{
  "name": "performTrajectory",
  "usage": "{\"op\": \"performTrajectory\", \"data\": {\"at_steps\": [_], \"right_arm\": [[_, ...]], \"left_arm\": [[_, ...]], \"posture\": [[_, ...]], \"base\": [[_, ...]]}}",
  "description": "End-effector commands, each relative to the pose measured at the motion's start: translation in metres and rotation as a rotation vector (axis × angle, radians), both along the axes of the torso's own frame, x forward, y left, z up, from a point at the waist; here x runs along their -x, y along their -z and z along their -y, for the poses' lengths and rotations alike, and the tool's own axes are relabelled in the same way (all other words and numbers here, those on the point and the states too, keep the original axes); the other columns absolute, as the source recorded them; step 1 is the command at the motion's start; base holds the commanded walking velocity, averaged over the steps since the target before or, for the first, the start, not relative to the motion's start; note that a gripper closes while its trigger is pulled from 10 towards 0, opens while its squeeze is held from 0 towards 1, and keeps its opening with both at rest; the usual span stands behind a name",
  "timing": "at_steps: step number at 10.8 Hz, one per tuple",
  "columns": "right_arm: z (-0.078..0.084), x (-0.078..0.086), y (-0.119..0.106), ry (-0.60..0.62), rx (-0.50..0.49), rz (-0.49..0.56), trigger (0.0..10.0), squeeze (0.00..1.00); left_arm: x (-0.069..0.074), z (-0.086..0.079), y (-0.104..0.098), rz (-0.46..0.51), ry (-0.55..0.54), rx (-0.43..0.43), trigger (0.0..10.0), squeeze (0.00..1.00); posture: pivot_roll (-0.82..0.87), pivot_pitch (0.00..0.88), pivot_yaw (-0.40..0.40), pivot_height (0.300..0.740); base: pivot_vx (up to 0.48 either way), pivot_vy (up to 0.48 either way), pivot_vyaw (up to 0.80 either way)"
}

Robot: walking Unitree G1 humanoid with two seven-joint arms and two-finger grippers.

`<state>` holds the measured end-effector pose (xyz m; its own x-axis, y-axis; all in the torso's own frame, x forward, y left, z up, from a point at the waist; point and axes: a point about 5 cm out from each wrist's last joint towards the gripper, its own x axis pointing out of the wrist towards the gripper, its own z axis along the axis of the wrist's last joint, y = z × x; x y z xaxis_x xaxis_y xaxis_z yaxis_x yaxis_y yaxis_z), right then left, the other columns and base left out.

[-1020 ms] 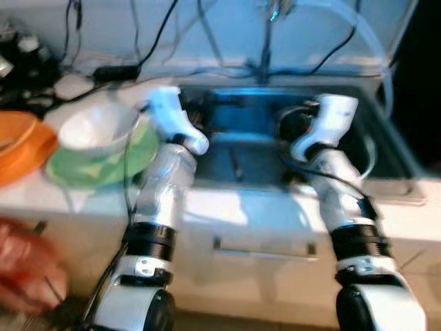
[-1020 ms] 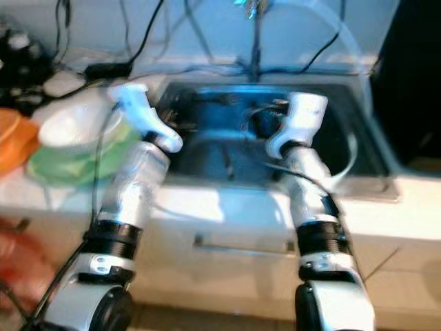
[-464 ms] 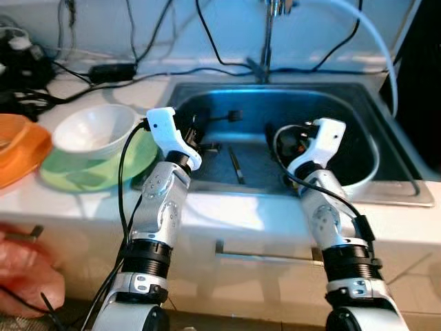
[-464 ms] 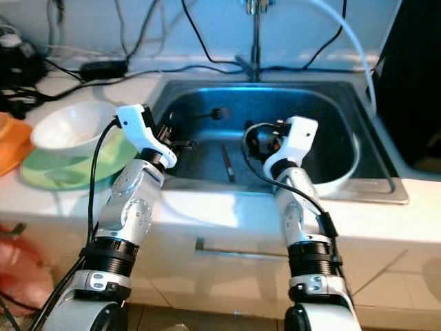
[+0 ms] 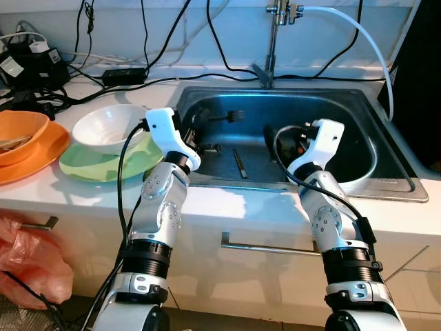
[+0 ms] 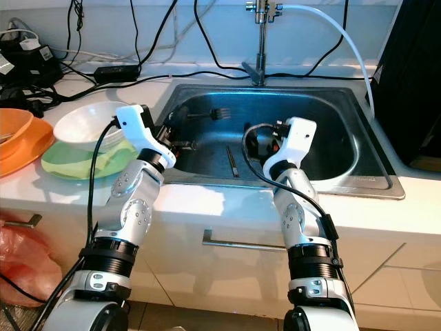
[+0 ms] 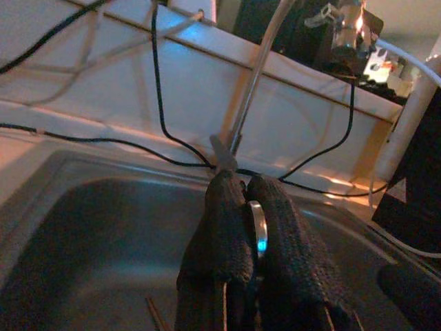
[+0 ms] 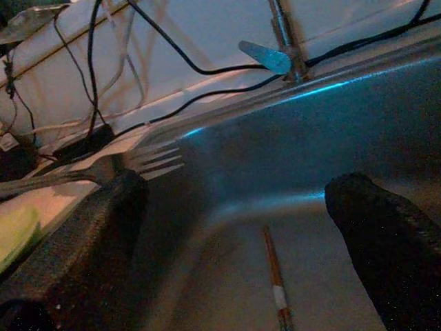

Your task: Kitchen organization

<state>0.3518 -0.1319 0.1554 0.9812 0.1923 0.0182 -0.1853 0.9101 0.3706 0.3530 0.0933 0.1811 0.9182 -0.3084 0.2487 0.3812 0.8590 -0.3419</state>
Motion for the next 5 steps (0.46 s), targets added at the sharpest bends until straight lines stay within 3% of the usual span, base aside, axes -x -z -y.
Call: {"op": "performTrajectory", "data": {"at_steps": [1,2,5], "right_arm": [[0.001,-0.0001,-0.0048,0.003,-0.014,0.009,10.0,0.0],[0.0019,-0.0014,-0.0064,0.006,-0.012,0.014,10.0,0.0],[0.0022,-0.0015,-0.0062,0.004,-0.009,0.012,10.0,0.0]], "left_arm": [[0.0007,-0.0003,0.0017,-0.011,0.004,-0.006,4.0,0.0],[0.0005,-0.0011,0.0015,-0.011,0.003,-0.002,3.2,0.0],[0.0035,-0.0019,0.0049,-0.009,0.005,-0.031,3.4,0.0]], "posture": [[0.03,0.032,0.08,0.74],[0.03,0.03,0.08,0.74],[0.03,0.027,0.081,0.74]], "base": [[0.0,0.0,0.0],[0.0,0.0,0.0],[0.0,0.0,0.0]]}}
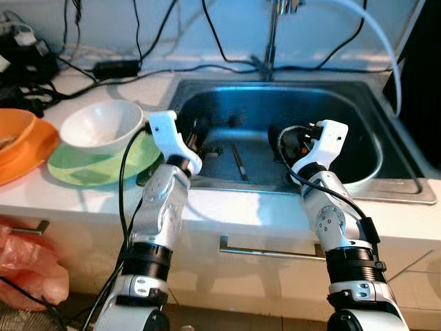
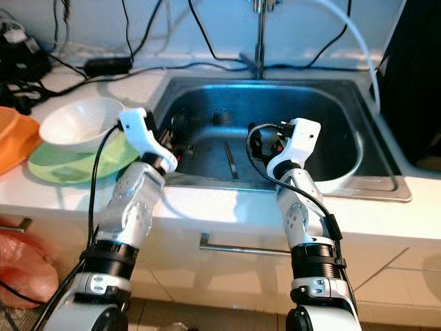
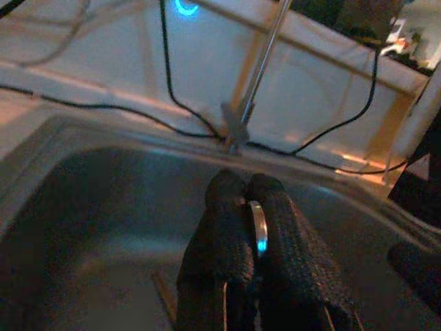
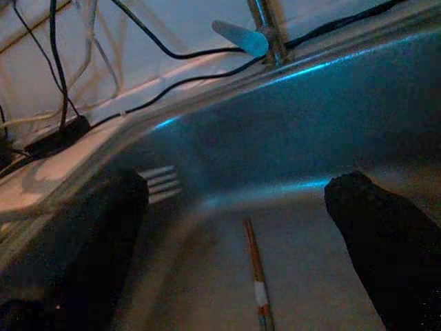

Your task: Kitchen organization

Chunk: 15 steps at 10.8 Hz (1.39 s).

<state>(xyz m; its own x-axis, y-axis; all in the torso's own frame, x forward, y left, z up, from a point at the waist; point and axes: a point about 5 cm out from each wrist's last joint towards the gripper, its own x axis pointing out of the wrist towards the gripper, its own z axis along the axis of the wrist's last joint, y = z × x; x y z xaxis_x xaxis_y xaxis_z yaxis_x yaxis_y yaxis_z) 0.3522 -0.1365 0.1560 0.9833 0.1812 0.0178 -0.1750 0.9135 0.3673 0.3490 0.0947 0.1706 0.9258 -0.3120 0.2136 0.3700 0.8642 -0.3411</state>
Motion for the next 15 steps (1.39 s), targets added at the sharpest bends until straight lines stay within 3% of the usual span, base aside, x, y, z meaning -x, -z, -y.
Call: {"op": "performTrajectory", "data": {"at_steps": [1,3,5,7,8,9,10,11,12,13,14,15], "right_arm": [[-0.003,0.0,-0.004,-0.011,-0.011,0.009,10.0,0.0],[-0.002,0.0,-0.004,-0.013,-0.008,0.008,10.0,0.0],[-0.003,0.0,-0.004,-0.019,-0.005,0.007,10.0,0.0],[-0.003,0.0,-0.003,-0.021,-0.003,0.002,10.0,0.0],[-0.003,0.001,-0.002,-0.023,-0.006,0.001,10.0,0.0],[-0.005,0.0,-0.002,-0.03,-0.018,-0.008,10.0,0.0],[-0.014,-0.001,-0.002,-0.094,-0.126,-0.067,10.0,0.0],[-0.021,0.0,-0.003,-0.156,-0.167,-0.089,10.0,0.0],[-0.032,0.003,-0.005,-0.227,-0.199,-0.106,10.0,0.0],[-0.037,0.004,-0.007,-0.256,-0.229,-0.114,10.0,0.0],[-0.037,0.004,-0.007,-0.252,-0.263,-0.128,10.0,0.0],[-0.035,0.003,-0.007,-0.241,-0.284,-0.135,10.0,0.0]], "left_arm": [[0.004,0.001,-0.005,0.024,0.01,-0.017,3.5,0.0],[0.008,0.006,-0.001,0.016,0.013,-0.027,4.2,0.0],[0.009,0.007,0.003,0.005,0.014,-0.035,3.9,0.0],[0.009,0.006,0.006,-0.007,0.013,-0.043,4.4,0.0],[0.01,0.007,0.006,-0.011,0.025,-0.045,5.6,0.0],[0.007,0.008,0.007,-0.027,0.029,-0.051,10.0,0.0],[-0.001,0.012,-0.001,-0.047,0.04,0.01,10.0,0.0],[-0.005,0.016,-0.011,-0.032,0.066,0.068,10.0,0.0],[-0.012,0.021,-0.025,-0.036,0.121,0.2,10.0,0.0],[-0.018,0.022,-0.029,-0.105,0.174,0.405,10.0,0.0],[-0.02,0.023,-0.033,-0.135,0.221,0.513,10.0,0.0],[-0.019,0.025,-0.032,-0.153,0.253,0.54,9.5,0.0]], "posture": [[0.03,0.026,0.079,0.74],[0.03,0.024,0.078,0.74],[0.03,0.023,0.076,0.74],[0.03,0.023,0.076,0.74],[0.03,0.025,0.077,0.74],[0.03,0.026,0.075,0.74],[0.03,0.027,0.075,0.74],[0.03,0.027,0.074,0.74],[0.03,0.027,0.074,0.74],[0.02,0.028,0.077,0.74],[0.02,0.03,0.081,0.74],[0.02,0.033,0.083,0.74]], "base": [[0.0,0.0,0.0],[0.0,0.0,0.0],[0.0,0.0,0.0],[0.0,0.0,0.0],[0.0,0.0,0.0],[0.0,0.0,0.0],[0.0,0.0,0.0],[0.0,0.0,0.0],[0.0,0.0,0.0],[0.0,0.0,0.0],[0.0,0.0,0.0],[0.0,0.0,0.0]]}}
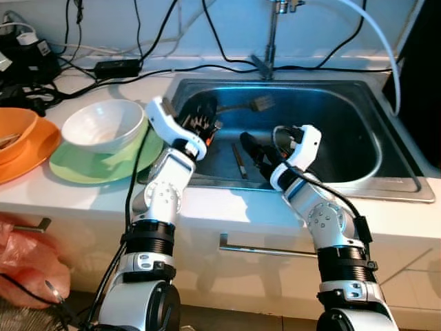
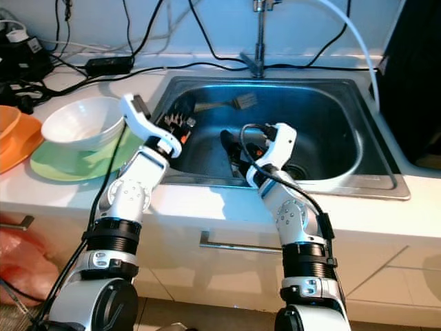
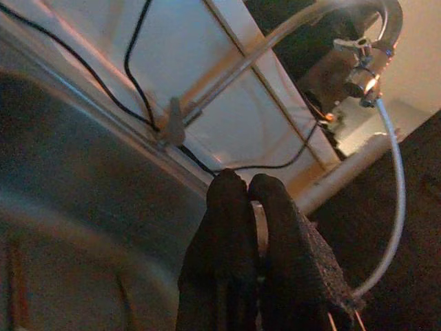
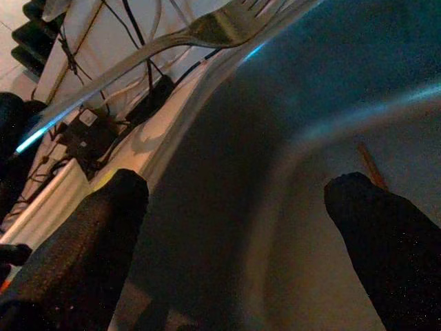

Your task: Kitchen organization

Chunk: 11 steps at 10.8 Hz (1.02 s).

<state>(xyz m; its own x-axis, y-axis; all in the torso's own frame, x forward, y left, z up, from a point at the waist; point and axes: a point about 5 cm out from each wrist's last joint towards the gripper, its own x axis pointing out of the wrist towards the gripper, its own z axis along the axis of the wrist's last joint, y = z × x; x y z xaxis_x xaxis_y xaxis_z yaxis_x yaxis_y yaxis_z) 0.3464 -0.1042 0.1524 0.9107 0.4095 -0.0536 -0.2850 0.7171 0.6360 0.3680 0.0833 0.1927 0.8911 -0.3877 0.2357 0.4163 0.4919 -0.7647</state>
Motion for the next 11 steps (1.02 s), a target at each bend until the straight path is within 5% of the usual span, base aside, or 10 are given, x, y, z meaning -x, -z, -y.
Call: {"op": "performTrajectory", "data": {"at_steps": [1,4,11], "right_arm": [[-0.001,-0.003,-0.011,0.002,-0.025,0.022,10.0,0.0],[0.005,-0.009,-0.019,0.067,-0.109,0.024,10.0,0.0],[0.003,-0.017,-0.025,0.099,-0.184,0.022,10.0,0.0]], "left_arm": [[0.001,0.015,-0.007,0.013,0.052,0.046,9.5,0.0],[0.005,0.016,0.012,-0.092,0.101,0.121,9.4,0.0],[0.012,0.024,0.02,-0.145,0.183,0.191,9.5,0.0]], "posture": [[0.02,0.034,0.083,0.74],[0.02,0.037,0.083,0.74],[0.03,0.04,0.085,0.74]], "base": [[0.0,0.0,0.0],[0.0,0.0,0.0],[0.0,0.0,0.0]]}}
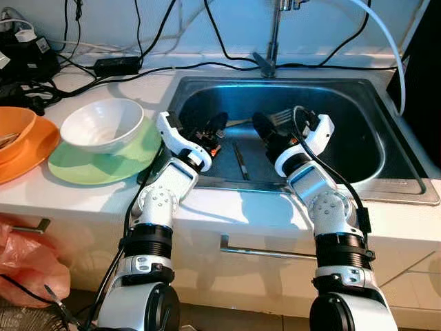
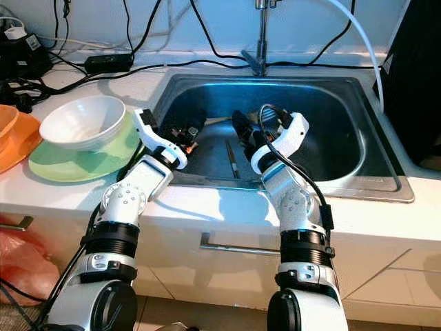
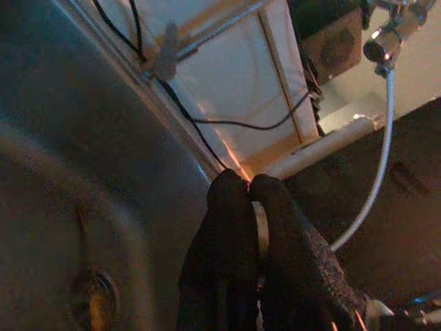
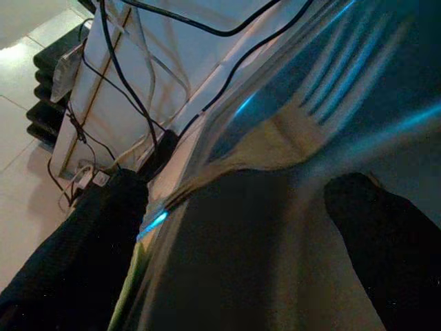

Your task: Kitchen organization

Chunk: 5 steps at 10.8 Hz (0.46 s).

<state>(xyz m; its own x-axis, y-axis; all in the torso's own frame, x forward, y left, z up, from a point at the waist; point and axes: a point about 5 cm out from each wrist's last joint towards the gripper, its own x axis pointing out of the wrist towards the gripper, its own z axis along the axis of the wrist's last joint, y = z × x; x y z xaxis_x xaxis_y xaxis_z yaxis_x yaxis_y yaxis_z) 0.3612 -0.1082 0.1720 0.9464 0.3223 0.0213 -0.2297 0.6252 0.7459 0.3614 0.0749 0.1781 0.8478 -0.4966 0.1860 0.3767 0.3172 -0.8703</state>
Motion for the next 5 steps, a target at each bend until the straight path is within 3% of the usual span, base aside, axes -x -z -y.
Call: {"op": "performTrajectory", "data": {"at_steps": [1,2,3,4,5], "right_arm": [[-0.0031,-0.0026,-0.0062,0.001,-0.023,0.011,10.0,0.0],[-0.0053,-0.0042,-0.0083,-0.002,-0.03,0.014,10.0,0.0],[-0.0074,-0.0052,-0.0113,-0.009,-0.044,0.03,7.7,0.0],[-0.0077,-0.0056,-0.0125,-0.008,-0.054,0.032,0.0,0.0],[-0.0075,-0.0058,-0.0123,-0.006,-0.054,0.03,0.0,0.0]], "left_arm": [[0.009,0.021,0.0038,-0.012,0.068,0.073,9.5,0.0],[0.0135,0.0268,0.0055,-0.015,0.107,0.085,9.4,0.0],[0.0159,0.0291,0.0079,-0.022,0.118,0.084,9.3,0.0],[0.0164,0.0292,0.0093,-0.026,0.12,0.083,9.3,0.0],[0.0163,0.0284,0.0104,-0.033,0.12,0.083,9.3,0.0]], "posture": [[0.03,0.04,0.084,0.74],[0.03,0.041,0.084,0.74],[0.03,0.041,0.084,0.74],[0.03,0.041,0.083,0.74],[0.03,0.041,0.083,0.74]], "base": [[0.0,0.0,0.0],[0.0,0.0,0.0],[0.0,0.0,0.0],[0.0,0.0,0.0],[0.0,0.0,0.0]]}}
